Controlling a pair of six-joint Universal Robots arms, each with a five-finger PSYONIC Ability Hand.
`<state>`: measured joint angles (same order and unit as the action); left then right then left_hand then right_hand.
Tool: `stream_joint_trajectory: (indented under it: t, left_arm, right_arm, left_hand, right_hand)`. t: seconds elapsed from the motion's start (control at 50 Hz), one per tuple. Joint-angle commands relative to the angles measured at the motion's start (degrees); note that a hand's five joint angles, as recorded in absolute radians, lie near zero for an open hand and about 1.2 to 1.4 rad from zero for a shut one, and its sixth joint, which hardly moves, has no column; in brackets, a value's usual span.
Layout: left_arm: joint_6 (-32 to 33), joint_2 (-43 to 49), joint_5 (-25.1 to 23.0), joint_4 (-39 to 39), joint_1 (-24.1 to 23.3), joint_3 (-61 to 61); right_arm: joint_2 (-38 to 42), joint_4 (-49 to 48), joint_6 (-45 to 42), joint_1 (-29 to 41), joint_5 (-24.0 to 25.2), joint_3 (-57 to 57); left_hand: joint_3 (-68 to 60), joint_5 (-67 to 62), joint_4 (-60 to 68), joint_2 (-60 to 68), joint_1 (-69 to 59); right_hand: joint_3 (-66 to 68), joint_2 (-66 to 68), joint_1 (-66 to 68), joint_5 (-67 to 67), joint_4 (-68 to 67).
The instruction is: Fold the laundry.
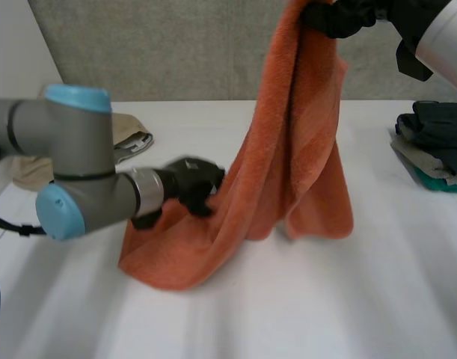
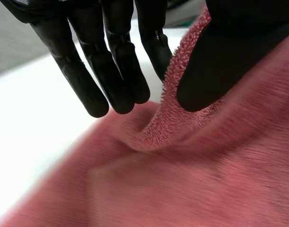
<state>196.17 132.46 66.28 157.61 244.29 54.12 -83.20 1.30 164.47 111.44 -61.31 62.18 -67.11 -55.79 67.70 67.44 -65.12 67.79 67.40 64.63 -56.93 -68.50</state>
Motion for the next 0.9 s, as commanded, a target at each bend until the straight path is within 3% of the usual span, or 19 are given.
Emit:
stream_joint_trajectory:
  t: [0.02, 0.1, 0.18, 0.24, 0.38, 0.48, 0.58, 0.72, 0.8, 0.9]
  left_arm:
    - [-5.8, -3.2, 18.5, 4.7, 2.0, -14.4]
    - [-8.9, -7.2, 22.3, 6.8, 2.6, -19.8]
    - [-10.8, -11.8, 22.8, 8.6, 2.9, -20.5]
    - [-11.2, -14.1, 23.6, 9.0, 2.9, -18.4]
    - [-10.8, -22.8, 28.3, 14.1, 4.0, -1.0]
    - [-8.6, -25.8, 27.0, 19.0, 4.2, 14.1]
    - [-4.8, -21.6, 24.0, 26.8, 3.7, 27.9]
    - [-0.3, -12.3, 26.6, 33.5, 4.9, 28.6]
    - [-0.1, -13.4, 28.5, 30.0, 6.2, 27.2]
    - [-0.5, -19.9, 25.7, 27.1, 6.7, 28.0]
  right_arm:
    - [10.1, -0.9, -5.7, -0.8, -10.6, -9.7]
    - [14.6, -2.5, -8.9, -0.3, -17.2, -15.8]
    - [15.9, -5.6, -10.2, 0.4, -20.2, -17.4]
    - [15.7, -7.7, -9.8, 0.7, -20.3, -15.8]
    - [12.5, -11.4, -9.6, 0.7, -18.6, -3.0]
    - [12.4, -12.5, -11.1, 0.4, -16.0, 8.1]
    - [15.8, -14.5, -13.6, -0.2, -13.4, 19.0]
    - [23.5, -15.6, -17.7, 0.7, -14.1, 24.0]
    - [23.3, -14.8, -19.1, 1.1, -15.5, 25.5]
    - [17.9, -14.3, -19.6, 1.4, -15.4, 28.6]
  left_hand:
    - [-12.9, -14.2, 12.3, 12.6, -14.9]
    - [-12.9, -14.2, 12.3, 12.6, -14.9]
    - [-12.9, -14.2, 12.3, 12.6, -14.9]
    - [-12.9, -14.2, 12.3, 12.6, -14.9]
    - [-12.9, -14.2, 12.3, 12.6, -14.9]
    - [-12.9, -14.2, 12.3, 12.6, -14.9]
    - [-12.9, -14.2, 12.3, 12.6, -14.9]
    - [-12.9, -14.2, 12.3, 12.6, -14.9]
    - [-12.9, -14.2, 12.3, 12.6, -14.9]
    - [-12.9, -14.2, 12.3, 12.6, -14.9]
  right_hand:
    - [12.2, 12.6, 15.4, -13.1, -11.5]
    - [12.2, 12.6, 15.4, -13.1, -11.5]
    - [12.2, 12.6, 15.4, -13.1, -11.5]
    - [12.2, 12.6, 15.4, -13.1, -11.5]
    - [12.2, 12.6, 15.4, -13.1, -11.5]
    - [12.2, 12.6, 15.4, -13.1, -11.5]
    - [12.2, 12.6, 15.4, -13.1, -11.5]
    - [12.2, 12.6, 15.4, -13.1, -11.5]
    - [12.2, 12.6, 15.4, -13.1, -11.5]
    - [12.2, 12.6, 15.4, -13.1, -11.5]
